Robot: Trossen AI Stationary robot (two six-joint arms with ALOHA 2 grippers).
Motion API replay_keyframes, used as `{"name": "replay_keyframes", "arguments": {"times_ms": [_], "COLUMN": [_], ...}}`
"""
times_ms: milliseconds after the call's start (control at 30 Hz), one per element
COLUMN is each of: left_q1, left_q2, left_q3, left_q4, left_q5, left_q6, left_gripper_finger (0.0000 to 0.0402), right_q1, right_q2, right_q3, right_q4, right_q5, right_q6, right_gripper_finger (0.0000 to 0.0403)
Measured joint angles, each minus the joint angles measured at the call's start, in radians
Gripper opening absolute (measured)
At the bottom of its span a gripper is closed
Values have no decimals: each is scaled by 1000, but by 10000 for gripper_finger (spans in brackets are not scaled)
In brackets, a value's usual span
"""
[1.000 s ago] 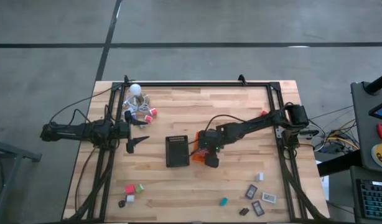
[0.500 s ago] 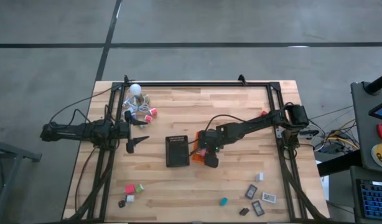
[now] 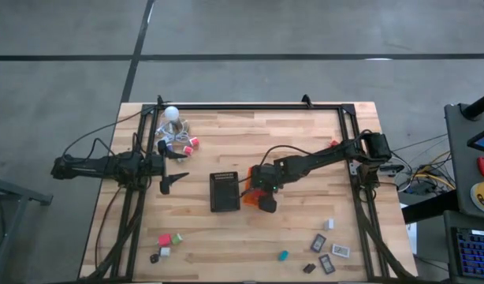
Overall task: Pick & Place Office items
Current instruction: Put the red charger adapter into the orange bin
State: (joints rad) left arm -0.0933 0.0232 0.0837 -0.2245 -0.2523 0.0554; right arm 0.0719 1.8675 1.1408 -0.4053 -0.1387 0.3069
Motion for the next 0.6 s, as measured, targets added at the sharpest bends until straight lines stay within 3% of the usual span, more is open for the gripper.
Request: {"name": "replay_keyframes", "arguments": {"times_ms": [300,600], "left_q1": [0,0], "left_q2": [0,0], "left_q3": [0,0], "left_q4": [0,0], "left_q5": [0,0], "left_q6": [0,0], "left_gripper_finger": [310,310], "right_q1": [0,-10], "right_q2": [-10,-114], "right_q3": [0,0], "right_q4": [-11,1], "right_q5": [1,10], "right_q6": [30,34], "right_gripper_finger": [294,280]}}
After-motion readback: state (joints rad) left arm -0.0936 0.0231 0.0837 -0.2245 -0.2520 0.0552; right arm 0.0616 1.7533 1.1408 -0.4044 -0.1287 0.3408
